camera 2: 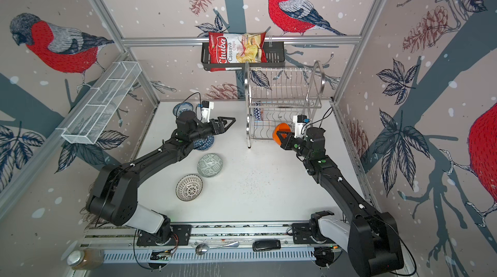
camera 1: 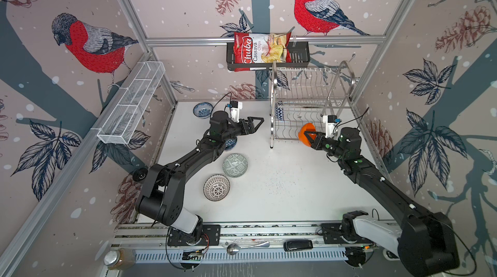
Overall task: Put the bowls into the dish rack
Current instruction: 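Lift the orange bowl with the right gripper toward the rack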
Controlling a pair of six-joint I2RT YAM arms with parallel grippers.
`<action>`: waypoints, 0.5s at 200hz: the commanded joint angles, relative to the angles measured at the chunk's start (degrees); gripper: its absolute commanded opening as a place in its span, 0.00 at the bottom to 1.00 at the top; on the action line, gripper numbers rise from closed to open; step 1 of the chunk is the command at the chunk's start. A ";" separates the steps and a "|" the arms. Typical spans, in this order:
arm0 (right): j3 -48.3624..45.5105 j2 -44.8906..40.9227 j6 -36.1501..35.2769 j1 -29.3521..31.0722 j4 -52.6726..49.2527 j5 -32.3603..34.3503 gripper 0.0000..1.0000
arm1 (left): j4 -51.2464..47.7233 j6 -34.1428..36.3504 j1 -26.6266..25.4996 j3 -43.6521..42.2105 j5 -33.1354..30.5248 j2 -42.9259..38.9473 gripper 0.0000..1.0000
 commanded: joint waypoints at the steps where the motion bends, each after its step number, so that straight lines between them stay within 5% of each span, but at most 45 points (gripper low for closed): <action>1: 0.68 2.08 1.14 -0.75 8.83 -3.72 0.00 | 2.73 0.42 -0.56 -0.67 -0.72 1.09 0.97; 100: -1.00 12.61 7.83 -3.46 26.02 -8.65 0.00 | -0.22 2.67 -3.22 0.99 -1.27 3.44 0.97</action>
